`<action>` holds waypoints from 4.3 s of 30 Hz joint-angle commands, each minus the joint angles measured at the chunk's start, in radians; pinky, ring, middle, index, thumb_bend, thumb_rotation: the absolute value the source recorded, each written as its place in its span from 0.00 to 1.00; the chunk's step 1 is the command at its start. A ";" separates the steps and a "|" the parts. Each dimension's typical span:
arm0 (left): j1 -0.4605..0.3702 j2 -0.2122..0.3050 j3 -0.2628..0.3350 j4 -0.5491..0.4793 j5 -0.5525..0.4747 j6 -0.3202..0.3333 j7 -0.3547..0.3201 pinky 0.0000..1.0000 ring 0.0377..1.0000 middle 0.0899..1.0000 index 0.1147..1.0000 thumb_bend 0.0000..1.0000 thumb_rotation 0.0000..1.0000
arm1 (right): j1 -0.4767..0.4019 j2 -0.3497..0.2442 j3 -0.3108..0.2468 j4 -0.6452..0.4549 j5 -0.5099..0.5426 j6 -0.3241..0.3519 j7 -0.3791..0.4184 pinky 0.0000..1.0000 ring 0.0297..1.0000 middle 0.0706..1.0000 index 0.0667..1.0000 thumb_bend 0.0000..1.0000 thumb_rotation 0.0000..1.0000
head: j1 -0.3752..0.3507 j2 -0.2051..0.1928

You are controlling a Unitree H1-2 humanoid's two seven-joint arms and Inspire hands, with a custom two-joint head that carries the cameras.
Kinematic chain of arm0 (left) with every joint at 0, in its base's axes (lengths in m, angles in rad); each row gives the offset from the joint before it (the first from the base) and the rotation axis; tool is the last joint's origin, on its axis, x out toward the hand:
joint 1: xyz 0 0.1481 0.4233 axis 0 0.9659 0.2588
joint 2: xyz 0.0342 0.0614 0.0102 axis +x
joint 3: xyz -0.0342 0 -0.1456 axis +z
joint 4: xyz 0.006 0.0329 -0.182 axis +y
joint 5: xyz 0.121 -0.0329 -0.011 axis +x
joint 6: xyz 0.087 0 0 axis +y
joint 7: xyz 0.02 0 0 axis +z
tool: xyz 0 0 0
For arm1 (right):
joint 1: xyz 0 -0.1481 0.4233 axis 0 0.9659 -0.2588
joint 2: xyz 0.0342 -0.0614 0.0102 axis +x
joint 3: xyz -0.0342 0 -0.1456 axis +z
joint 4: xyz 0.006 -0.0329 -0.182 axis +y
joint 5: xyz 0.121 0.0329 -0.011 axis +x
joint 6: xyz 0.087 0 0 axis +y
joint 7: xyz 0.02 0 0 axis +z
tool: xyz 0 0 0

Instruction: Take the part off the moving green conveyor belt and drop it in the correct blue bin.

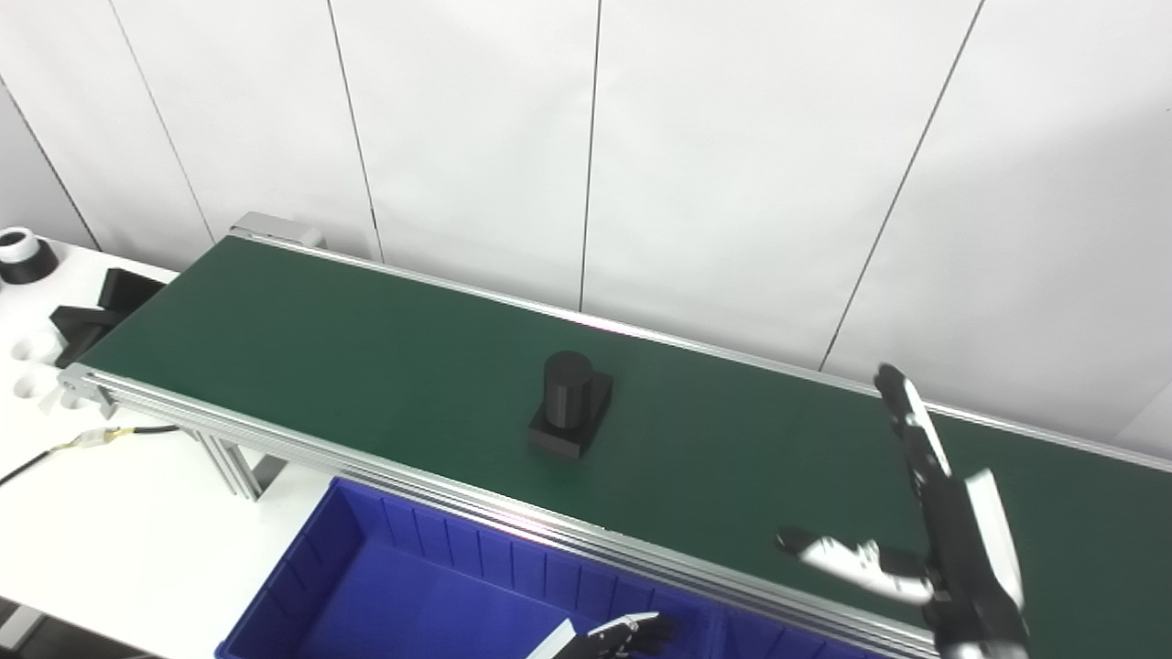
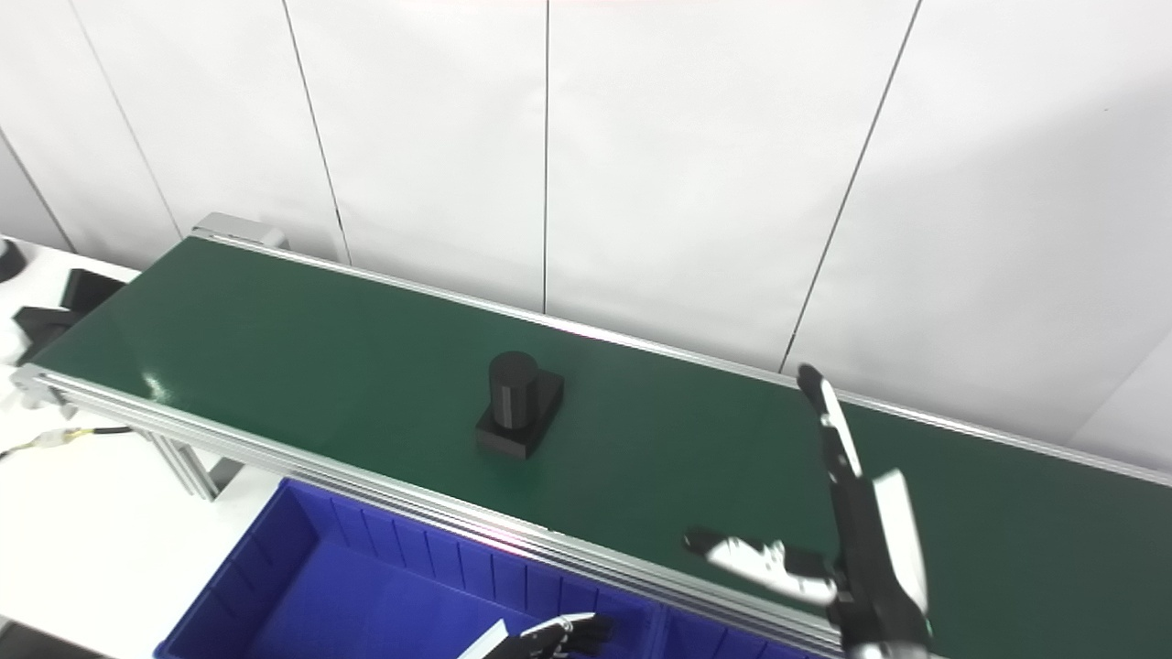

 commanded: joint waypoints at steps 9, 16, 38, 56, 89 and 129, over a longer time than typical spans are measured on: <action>-0.034 0.009 -0.020 0.013 -0.013 -0.037 0.030 0.73 0.81 0.84 0.83 0.93 0.45 | -0.190 0.031 0.065 0.196 -0.056 0.065 0.004 0.75 0.86 0.91 0.92 0.94 0.38 | -0.041 -0.001; -0.040 0.017 -0.042 0.010 -0.007 -0.037 0.031 0.73 0.78 0.81 0.81 0.95 0.48 | -0.312 0.062 0.082 0.378 -0.032 0.043 -0.008 0.78 0.89 0.92 0.92 0.97 0.37 | -0.071 0.005; 0.001 0.051 -0.074 -0.055 -0.037 -0.037 0.028 0.72 0.76 0.78 0.78 0.97 0.53 | -0.508 0.157 0.144 0.773 -0.092 0.051 -0.136 0.85 0.92 0.95 0.94 1.00 0.42 | -0.251 0.047; 0.015 0.043 -0.073 -0.091 -0.033 -0.037 0.026 0.72 0.76 0.78 0.77 0.98 0.54 | -0.580 0.170 0.213 0.996 -0.111 -0.017 -0.225 0.88 0.91 0.92 0.91 1.00 0.35 | -0.272 0.080; 0.005 0.046 -0.061 -0.075 -0.046 -0.037 0.021 0.71 0.76 0.79 0.78 0.97 0.57 | -0.555 0.231 0.126 1.177 -0.036 -0.189 -0.554 0.41 0.45 0.40 0.46 0.52 0.00 | -0.304 0.083; 0.107 0.025 0.075 -0.329 -0.084 0.018 -0.065 0.79 0.84 0.85 0.86 0.85 0.51 | 0.245 -0.098 0.006 -0.113 0.041 0.017 -0.113 0.32 0.38 0.39 0.46 0.52 0.00 | -0.378 0.397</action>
